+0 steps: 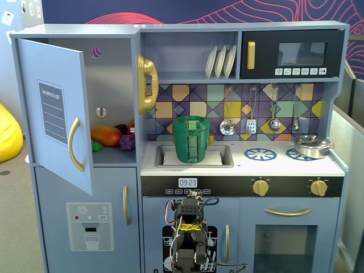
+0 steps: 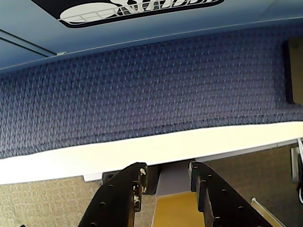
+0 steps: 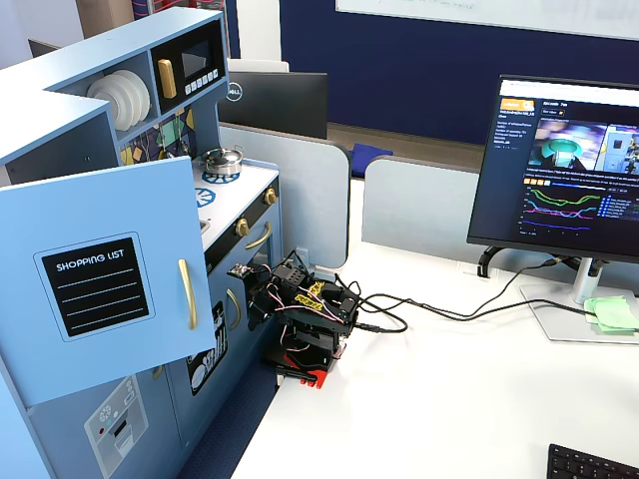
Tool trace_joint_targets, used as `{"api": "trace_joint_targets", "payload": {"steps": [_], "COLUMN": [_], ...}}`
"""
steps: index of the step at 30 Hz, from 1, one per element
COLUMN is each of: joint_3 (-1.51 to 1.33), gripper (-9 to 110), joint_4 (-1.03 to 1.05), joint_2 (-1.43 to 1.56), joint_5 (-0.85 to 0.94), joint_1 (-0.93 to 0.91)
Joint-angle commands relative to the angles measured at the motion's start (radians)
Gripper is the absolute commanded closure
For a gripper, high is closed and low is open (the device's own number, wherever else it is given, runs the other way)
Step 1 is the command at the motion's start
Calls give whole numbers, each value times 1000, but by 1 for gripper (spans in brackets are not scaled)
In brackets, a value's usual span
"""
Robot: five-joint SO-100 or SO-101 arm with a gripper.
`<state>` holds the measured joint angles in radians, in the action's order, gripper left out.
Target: Take off the lid from the green recipient and place it on the counter
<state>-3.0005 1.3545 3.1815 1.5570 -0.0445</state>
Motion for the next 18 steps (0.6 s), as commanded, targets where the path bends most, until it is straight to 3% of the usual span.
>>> {"api": "trace_joint_targets", "payload": {"steps": [1,12,18], "joint_3": [3,3,112], "gripper": [101,101,101], "joint_4": [178,173,5], "joint_2": [-2,-2,-12], "joint_5": [-17,-8,32], "joint_1": [-34,-31,-40]}}
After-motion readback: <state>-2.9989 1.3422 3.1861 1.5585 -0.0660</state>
